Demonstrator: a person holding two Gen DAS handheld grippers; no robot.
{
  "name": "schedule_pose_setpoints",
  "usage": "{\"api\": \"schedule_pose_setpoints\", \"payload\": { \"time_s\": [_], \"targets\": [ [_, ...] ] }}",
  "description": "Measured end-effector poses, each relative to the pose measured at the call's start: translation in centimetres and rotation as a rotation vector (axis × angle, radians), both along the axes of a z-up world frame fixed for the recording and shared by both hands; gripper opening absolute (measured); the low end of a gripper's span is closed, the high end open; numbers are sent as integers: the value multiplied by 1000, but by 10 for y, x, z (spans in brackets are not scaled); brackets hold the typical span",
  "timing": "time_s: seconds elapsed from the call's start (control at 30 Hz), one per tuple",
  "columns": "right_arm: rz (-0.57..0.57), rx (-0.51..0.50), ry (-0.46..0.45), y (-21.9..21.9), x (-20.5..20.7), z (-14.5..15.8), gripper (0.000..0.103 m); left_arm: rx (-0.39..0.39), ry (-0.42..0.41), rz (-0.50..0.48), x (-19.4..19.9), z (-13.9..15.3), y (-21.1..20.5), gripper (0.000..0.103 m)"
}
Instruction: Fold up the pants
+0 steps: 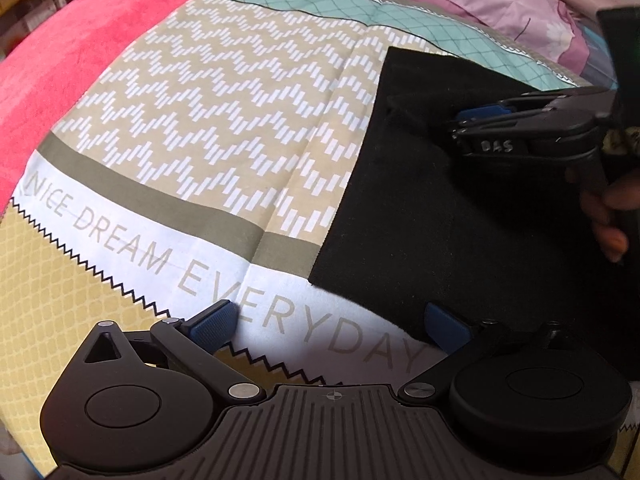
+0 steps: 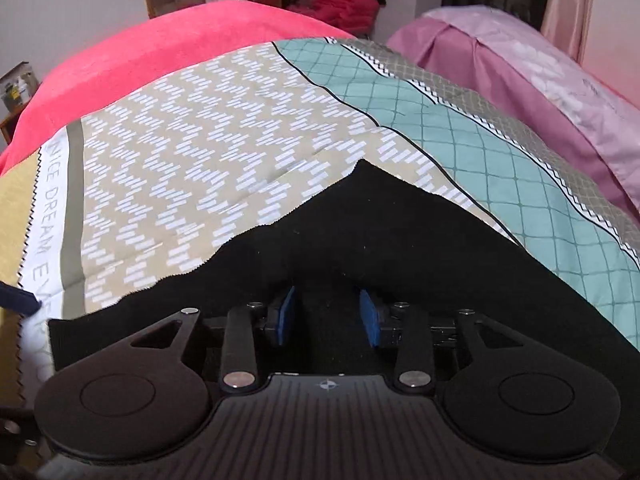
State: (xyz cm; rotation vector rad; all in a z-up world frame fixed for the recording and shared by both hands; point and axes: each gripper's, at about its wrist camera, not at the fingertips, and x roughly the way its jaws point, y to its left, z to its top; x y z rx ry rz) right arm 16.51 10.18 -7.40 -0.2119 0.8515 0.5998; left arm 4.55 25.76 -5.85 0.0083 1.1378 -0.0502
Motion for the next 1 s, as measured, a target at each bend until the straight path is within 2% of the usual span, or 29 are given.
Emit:
{"api": "schedule_pose_setpoints", "payload": {
  "time_s": [0.07,0.13,0.23,0.27,0.3,0.33,0.4,0.47,0.57,0.67,0.73,0.77,0.8,0.83,0.9,0.93,1.0],
  "targets": [
    [24,61,63,-10,-7,23,41,0,-1,-4,-1,0,-1,103],
    [16,115,34,-22,-11,41,42,3,-6,-7,0,-1,-1,103],
    [-29,33,-10,-18,9,51,42,9,-15,-6,-1,-1,-2,103],
    [-39,-9,3,-8,22,38,42,11,-17,-6,-1,-1,-2,103],
    [-48,-37,30,0,32,27,46,12,-17,-6,-1,-2,-3,103],
    [-59,-24,12,4,39,19,52,14,-18,-8,-2,-2,-3,103],
    [-61,14,-60,10,47,16,77,22,-15,-12,-1,-3,-5,103],
    [-78,5,-59,11,50,15,76,27,-14,-13,-1,-4,-6,103],
    [-103,15,-30,-6,34,28,60,22,-15,-10,0,-4,-5,103],
    [-199,31,-28,-28,7,31,65,23,-16,-7,0,-4,-5,103],
    [-194,-26,10,-26,7,9,66,30,-14,-6,2,-5,-6,103],
    [-192,-31,-16,-23,9,-2,77,36,-9,-6,3,-5,-7,103],
    [-201,-3,-62,-24,12,-3,81,39,-4,-8,5,-4,-8,103],
    [-211,10,-41,-21,17,-4,81,35,1,-10,6,-1,-9,103],
    [-247,64,29,-28,27,5,77,13,-7,-7,5,8,-7,103],
    [-261,99,30,-37,24,12,76,4,-16,-12,3,13,-7,103],
    [-307,87,-10,-50,4,30,81,-7,-51,-27,1,25,-7,103]
  ]
}}
